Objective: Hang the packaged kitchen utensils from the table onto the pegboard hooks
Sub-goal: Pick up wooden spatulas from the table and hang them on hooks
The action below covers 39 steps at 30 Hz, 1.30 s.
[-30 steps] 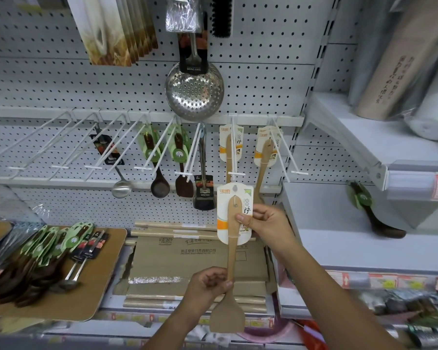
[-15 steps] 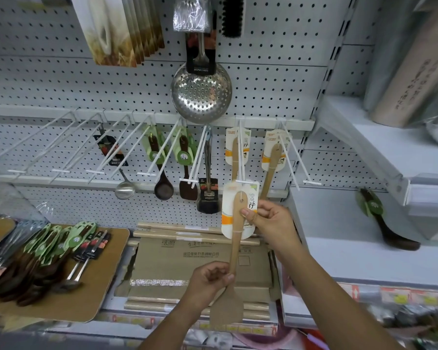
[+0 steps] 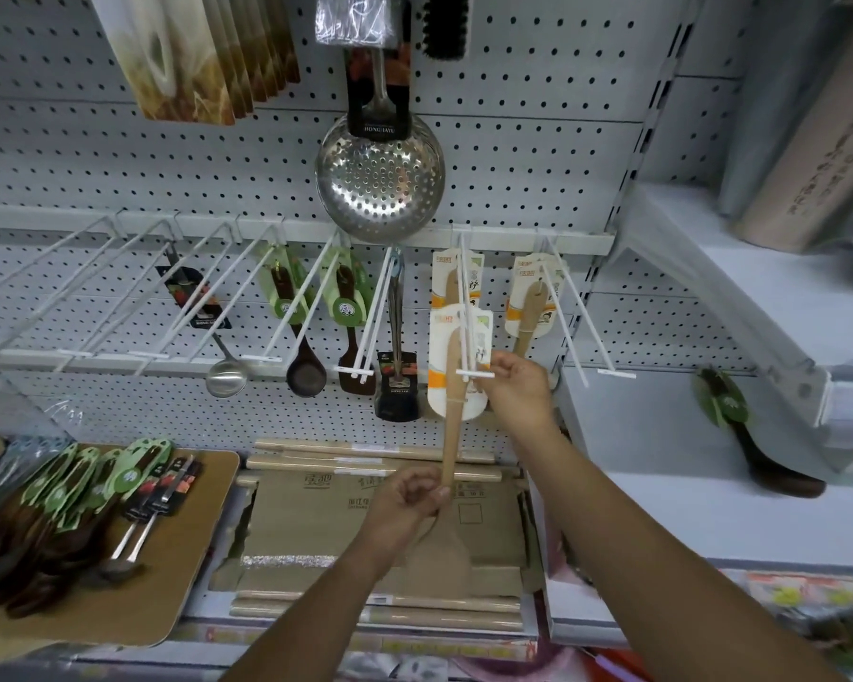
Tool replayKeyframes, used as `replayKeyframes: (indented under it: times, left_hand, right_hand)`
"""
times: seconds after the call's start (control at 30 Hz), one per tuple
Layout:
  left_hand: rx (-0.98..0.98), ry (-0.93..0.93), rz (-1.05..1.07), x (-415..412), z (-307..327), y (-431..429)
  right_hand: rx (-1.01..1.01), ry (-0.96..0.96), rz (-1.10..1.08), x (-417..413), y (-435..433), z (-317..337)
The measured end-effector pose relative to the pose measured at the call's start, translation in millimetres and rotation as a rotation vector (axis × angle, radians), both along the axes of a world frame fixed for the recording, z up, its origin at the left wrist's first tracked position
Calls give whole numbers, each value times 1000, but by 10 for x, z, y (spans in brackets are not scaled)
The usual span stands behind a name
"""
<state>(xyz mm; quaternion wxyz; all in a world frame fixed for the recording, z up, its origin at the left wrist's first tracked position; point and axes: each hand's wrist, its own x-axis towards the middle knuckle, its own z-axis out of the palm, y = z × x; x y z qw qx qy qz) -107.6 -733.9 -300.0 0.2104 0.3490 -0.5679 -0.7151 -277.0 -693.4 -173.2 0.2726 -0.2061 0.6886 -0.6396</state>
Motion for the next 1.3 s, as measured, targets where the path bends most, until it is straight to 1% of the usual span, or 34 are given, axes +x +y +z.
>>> replayKeyframes:
  times: [0.2, 0.4, 0.5, 0.57, 0.67, 0.8, 0.87, 0.93, 1.0, 1.07, 1.17, 1.3]
  left_hand:
    - [-112, -38, -5, -440, 122, -423]
    - [-150, -96, -19, -711, 85, -717]
    - [-138, -133, -11, -819, 46, -817]
    - [-164, -156, -38, -903, 84, -863]
    - [-239, -239, -95, -1005, 90, -927]
    - [-132, -248, -103, -1022, 65, -1048]
    - [-156, -267, -110, -969, 76, -1050]
    - [-235, -300, -113, -893, 153, -1002]
    - [-355, -335, -130, -777, 234, -941]
    - [-510, -400, -127, -589, 346, -898]
    - [-676, -545, -96, -246, 441, -940]
    - [-851, -746, -23, 327, 600, -901]
  right_hand:
    - [50, 46, -57, -350, -503, -33]
    - [107, 91, -82, -590, -789, -33]
    - [153, 135, -108, -668, -870, -64]
    - [169, 147, -121, -695, -904, -63]
    - [191, 185, -139, -738, -942, -70]
    - [223, 231, -117, -751, -903, -94]
    - [251, 271, -96, -731, -816, -97]
    - [326, 301, -50, -699, -675, -83]
    - [398, 332, 3, -692, -499, -53]
    - [457, 413, 56, -682, -319, -14]
    - [514, 517, 145, -627, -113, 23]
    - [603, 785, 400, -383, -33, -42]
